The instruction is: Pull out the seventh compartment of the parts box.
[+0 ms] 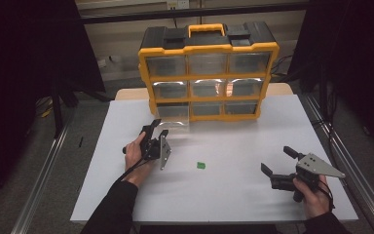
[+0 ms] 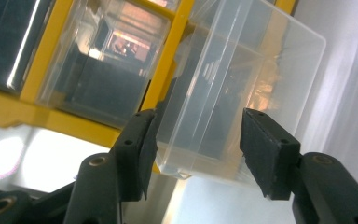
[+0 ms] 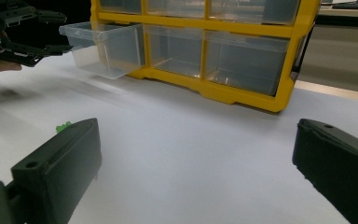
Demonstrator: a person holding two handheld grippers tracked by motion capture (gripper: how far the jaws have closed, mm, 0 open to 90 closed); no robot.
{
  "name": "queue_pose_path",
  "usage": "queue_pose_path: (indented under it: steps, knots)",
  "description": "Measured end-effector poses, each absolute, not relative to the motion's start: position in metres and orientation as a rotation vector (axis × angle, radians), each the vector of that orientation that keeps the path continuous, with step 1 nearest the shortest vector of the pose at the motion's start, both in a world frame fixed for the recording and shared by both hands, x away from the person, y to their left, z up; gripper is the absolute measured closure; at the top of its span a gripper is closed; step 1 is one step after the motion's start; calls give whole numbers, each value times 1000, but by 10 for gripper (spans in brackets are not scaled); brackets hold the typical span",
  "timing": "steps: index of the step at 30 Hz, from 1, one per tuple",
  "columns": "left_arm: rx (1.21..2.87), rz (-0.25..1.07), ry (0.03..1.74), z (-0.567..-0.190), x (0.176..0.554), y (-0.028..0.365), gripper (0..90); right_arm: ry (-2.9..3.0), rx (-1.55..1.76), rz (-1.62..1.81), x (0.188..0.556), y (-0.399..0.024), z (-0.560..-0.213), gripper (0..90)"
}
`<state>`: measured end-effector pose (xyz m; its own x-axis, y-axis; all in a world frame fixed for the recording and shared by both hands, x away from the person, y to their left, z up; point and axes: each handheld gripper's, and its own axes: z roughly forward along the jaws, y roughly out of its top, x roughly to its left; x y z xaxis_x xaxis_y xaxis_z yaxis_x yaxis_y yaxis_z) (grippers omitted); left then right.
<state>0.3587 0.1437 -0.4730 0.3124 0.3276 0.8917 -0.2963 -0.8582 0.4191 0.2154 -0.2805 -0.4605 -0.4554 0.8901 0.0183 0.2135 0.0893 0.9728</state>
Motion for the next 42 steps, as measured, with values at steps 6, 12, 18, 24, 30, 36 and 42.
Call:
queue_pose_path:
  steps: [6, 12, 18, 24, 30, 36, 42]
  knots:
    - [2023, 1503, 174, -469, 358, 145, 338, 1761, 1093, 1398, 216, -281, -461, 10]
    - [1959, 1364, 313, -460, 359, 151, 250, 1761, 1093, 1396, 216, -281, -461, 10]
    - [1897, 1201, 462, -455, 360, 156, 164, 1758, 1098, 1391, 216, -281, -461, 10]
    - [1871, 1033, 570, -452, 362, 161, 109, 1757, 1095, 1394, 216, -281, -461, 10]
    - [1834, 929, 641, -449, 361, 164, 95, 1757, 1095, 1395, 216, -281, -461, 10]
    - [1846, 781, 724, -445, 359, 168, 94, 1749, 1097, 1399, 216, -281, -461, 10]
    - [1883, 669, 785, -441, 351, 172, 85, 1753, 1097, 1397, 216, -281, -461, 10]
